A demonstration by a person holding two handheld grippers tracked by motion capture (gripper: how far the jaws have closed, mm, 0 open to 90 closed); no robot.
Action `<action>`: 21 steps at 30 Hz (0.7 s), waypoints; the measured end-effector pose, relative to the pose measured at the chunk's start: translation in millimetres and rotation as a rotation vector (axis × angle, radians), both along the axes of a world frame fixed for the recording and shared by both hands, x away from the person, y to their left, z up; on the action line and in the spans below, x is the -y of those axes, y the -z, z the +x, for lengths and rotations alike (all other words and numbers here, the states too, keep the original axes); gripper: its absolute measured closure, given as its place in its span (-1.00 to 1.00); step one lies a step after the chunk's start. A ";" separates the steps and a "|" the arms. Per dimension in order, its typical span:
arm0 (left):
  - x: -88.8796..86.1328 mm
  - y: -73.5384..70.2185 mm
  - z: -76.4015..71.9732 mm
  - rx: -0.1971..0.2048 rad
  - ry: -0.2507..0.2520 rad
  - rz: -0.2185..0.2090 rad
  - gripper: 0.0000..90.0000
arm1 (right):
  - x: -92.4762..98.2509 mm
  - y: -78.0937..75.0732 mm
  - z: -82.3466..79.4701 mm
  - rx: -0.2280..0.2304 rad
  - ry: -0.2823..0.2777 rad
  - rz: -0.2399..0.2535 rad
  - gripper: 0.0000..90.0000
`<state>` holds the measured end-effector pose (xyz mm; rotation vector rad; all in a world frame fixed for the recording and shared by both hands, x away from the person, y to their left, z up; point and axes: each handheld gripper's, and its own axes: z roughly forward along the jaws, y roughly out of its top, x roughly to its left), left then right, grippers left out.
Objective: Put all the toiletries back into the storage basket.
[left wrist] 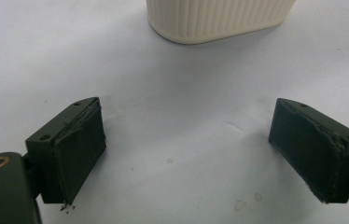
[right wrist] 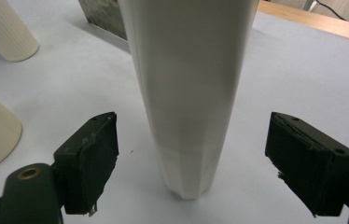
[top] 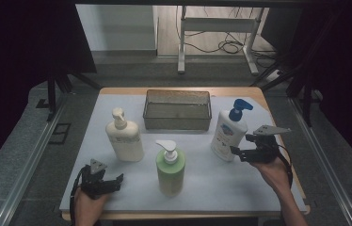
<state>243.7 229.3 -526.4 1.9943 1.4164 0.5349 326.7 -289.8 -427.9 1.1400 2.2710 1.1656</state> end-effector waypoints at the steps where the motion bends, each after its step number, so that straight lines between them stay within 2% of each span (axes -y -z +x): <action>1: 0.0 0.0 0.0 0.000 0.000 0.000 -0.77 | -1.3 -0.7 1.5 0.001 0.002 0.001 -0.64; 10: 0.0 0.0 0.0 0.000 0.000 0.000 -0.77 | -9.8 -9.1 15.1 0.011 0.003 0.018 -0.65; 21: 0.0 0.0 0.0 -0.001 0.000 0.000 -0.77 | -21.9 -18.5 28.8 0.037 0.006 0.005 -0.63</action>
